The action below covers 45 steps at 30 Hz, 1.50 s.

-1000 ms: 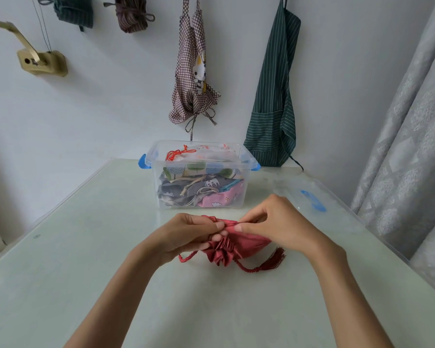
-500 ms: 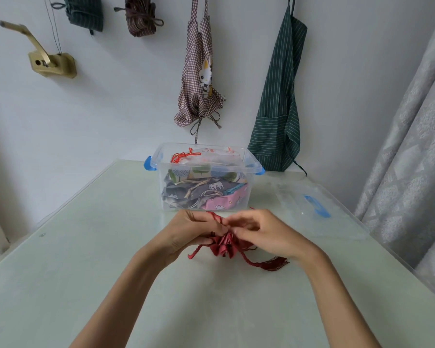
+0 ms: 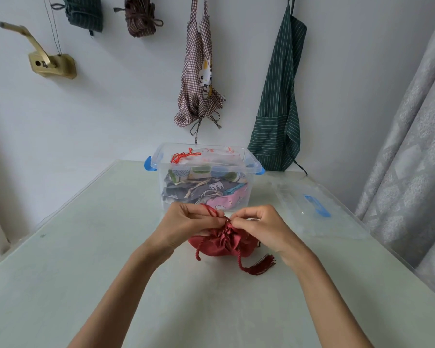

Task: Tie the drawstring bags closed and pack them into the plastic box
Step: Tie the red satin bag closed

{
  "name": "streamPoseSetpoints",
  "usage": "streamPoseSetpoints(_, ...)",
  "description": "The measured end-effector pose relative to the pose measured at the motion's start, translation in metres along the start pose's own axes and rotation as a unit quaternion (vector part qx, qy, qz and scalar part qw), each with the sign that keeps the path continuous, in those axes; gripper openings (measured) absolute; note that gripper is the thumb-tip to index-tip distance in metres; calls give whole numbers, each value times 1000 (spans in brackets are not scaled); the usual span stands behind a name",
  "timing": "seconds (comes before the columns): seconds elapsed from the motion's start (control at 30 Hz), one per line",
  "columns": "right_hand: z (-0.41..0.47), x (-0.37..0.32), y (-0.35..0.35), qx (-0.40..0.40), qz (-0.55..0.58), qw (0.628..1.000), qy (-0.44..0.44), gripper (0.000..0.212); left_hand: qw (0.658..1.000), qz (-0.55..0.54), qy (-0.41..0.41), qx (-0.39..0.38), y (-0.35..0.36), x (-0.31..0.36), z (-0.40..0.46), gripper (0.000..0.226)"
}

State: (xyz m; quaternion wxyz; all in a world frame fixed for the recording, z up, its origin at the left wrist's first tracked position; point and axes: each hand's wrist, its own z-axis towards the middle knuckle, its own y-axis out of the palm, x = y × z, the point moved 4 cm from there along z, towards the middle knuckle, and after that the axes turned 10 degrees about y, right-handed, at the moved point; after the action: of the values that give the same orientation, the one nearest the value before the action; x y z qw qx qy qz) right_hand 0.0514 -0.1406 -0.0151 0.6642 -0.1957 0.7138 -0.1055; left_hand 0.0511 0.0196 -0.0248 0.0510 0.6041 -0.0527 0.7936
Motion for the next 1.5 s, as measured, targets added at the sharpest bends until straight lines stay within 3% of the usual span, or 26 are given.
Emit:
streamPoseSetpoints(0.27, -2, -8, 6, 0, 17, 996, -84, 13, 973, 116, 162, 114, -4, 6, -1, 15)
streamPoseSetpoints(0.4, -3, -6, 7, -42, 17, 998, -48, 13, 967, 106, 186, 138, -5, 3, -2, 13)
streamPoseSetpoints(0.6, 1, 3, 11, -102, 108, 988, 39, 26, 971, 91, 201, 92, 1, 5, -2, 13)
streamPoseSetpoints(0.73, 3, 8, 10, -96, 155, 981, 70, 14, 970, 116, 196, 78, 2, 0, 0, 15)
streamPoseSetpoints(0.87, 0, 11, 2, -127, 140, 979, 78, 10, 982, 63, 176, 17, 5, -5, 2, 11)
streamPoseSetpoints(0.93, 1, 10, -5, -68, 81, 993, 51, 9, 985, 63, 163, -4, 5, -8, 3, 8)
streamPoseSetpoints(1.0, 2, 6, -11, 63, -53, 997, -9, 4, 986, 56, 157, -16, 6, -10, 3, 7)
streamPoseSetpoints(1.1, -2, 1, -8, 196, -267, 941, -63, 9, 983, 76, 167, -20, 7, -11, 2, 11)
streamPoseSetpoints(1.2, -3, 4, -4, 250, -321, 911, -69, 10, 983, 80, 160, -34, 10, -14, 1, 19)
streamPoseSetpoints(1.27, 4, 11, -4, 254, -266, 929, -39, 10, 985, 73, 152, -37, 12, -16, 0, 21)
streamPoseSetpoints(1.33, 12, 21, -6, 136, -8, 990, 46, 11, 985, 75, 152, -36, 11, -15, 1, 19)
streamPoseSetpoints(1.37, 14, 25, -4, 35, 142, 985, 94, 14, 985, 74, 152, -32, 9, -15, 2, 17)
streamPoseSetpoints(1.4, 14, 26, -3, -60, 263, 954, 128, 16, 985, 71, 152, -25, 6, -14, 2, 15)
streamPoseSetpoints(1.43, 11, 26, -4, -125, 330, 925, 141, 16, 986, 67, 153, -19, 4, -14, 3, 13)
streamPoseSetpoints(1.5, 7, 24, -6, -183, 354, 907, 139, 16, 987, 60, 150, -22, 4, -12, 3, 7)
